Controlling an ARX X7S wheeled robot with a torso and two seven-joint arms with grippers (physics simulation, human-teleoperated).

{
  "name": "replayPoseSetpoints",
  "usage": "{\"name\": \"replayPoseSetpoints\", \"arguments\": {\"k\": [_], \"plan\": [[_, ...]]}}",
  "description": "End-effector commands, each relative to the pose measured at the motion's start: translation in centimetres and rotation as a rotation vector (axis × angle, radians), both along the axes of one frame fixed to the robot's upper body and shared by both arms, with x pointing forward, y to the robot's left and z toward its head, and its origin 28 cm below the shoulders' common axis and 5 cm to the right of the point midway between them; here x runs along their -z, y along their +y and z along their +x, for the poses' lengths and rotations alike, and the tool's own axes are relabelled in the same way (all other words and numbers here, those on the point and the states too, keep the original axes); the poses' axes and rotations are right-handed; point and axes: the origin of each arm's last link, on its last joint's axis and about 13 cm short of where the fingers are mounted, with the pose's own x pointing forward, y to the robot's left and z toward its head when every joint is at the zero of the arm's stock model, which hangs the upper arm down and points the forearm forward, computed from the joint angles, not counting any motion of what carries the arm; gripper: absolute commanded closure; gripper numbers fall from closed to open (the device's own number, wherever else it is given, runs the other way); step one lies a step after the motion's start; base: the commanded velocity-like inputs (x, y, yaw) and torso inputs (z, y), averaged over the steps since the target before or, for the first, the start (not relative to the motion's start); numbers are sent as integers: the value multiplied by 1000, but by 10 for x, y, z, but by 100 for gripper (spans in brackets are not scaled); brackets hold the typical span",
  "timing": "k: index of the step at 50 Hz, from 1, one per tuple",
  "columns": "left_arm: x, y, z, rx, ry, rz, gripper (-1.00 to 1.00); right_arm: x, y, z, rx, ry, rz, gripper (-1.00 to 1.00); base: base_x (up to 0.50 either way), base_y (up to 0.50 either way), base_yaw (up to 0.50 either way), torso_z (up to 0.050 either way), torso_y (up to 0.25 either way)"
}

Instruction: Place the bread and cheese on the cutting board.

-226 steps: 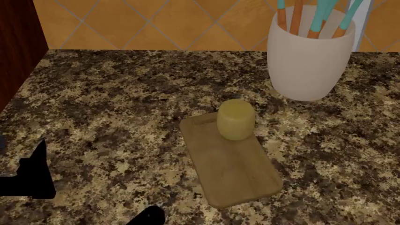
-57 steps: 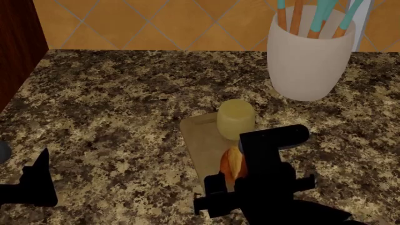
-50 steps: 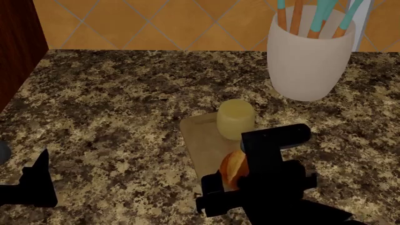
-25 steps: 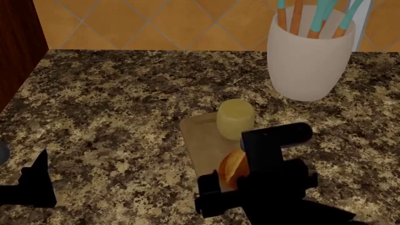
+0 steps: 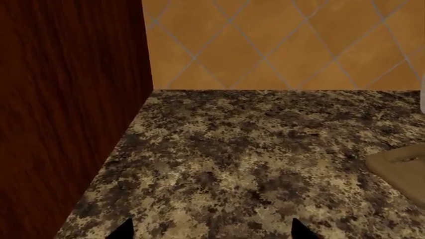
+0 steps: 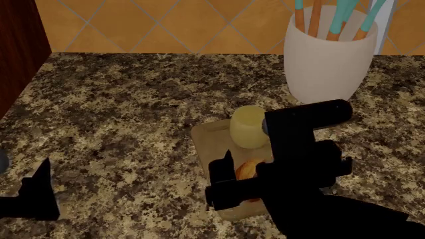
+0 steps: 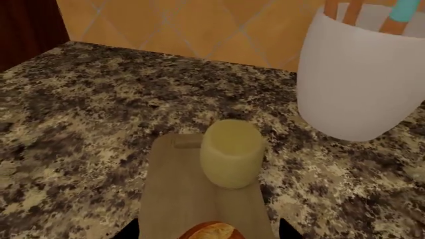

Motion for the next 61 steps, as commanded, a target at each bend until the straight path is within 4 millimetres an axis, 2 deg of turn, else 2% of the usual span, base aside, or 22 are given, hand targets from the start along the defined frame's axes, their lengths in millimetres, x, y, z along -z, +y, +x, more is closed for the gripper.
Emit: {"name": "replayPoseSetpoints", "arguments": {"k": [1, 5, 12, 16, 20, 22, 26, 29, 33, 42, 54, 61], "plan": [[-6, 2, 0, 5, -32, -21, -100, -48, -11, -26, 5, -162, 35, -100, 0, 0, 0, 0, 0], [-10, 3, 0, 5, -43, -8, -100, -63, -18, -43, 12, -210, 26, -100, 0, 0, 0, 0, 0], [-14, 12, -5, -3, -47, 8, -100, -67, -32, -66, 30, -226, 14, -100, 0, 0, 0, 0, 0], [-28, 21, -14, 13, -59, 0, -100, -69, -53, -90, 82, -231, 24, -100, 0, 0, 0, 0, 0], [-34, 26, -23, 32, -59, 46, -100, -66, -71, -98, 155, -221, -28, -100, 0, 0, 0, 0, 0], [-39, 32, -29, 43, -36, -1, -100, -70, -80, -107, 175, -225, 0, -100, 0, 0, 0, 0, 0], [-46, 37, -41, 49, -25, 10, -100, -75, -89, -121, 182, -238, 24, -100, 0, 0, 0, 0, 0], [-54, 44, -54, 56, -17, 47, -100, -79, -98, -138, 203, -252, 32, -100, 0, 0, 0, 0, 0], [-61, 51, -60, 51, -17, 56, -100, -82, -108, -150, 228, -254, 33, -100, 0, 0, 0, 0, 0], [-87, 52, -58, 85, 10, 77, -100, -104, -119, -149, 242, -243, 28, -100, 0, 0, 0, 0, 0], [-134, 53, -45, 115, -33, 124, -100, -153, -123, -135, 237, -276, 16, -100, -17, -12, -21, 5, 11], [-160, 50, -38, 150, -40, 120, -100, -166, -131, -138, 227, -303, -8, -100, -33, -35, -44, 9, 19]]}}
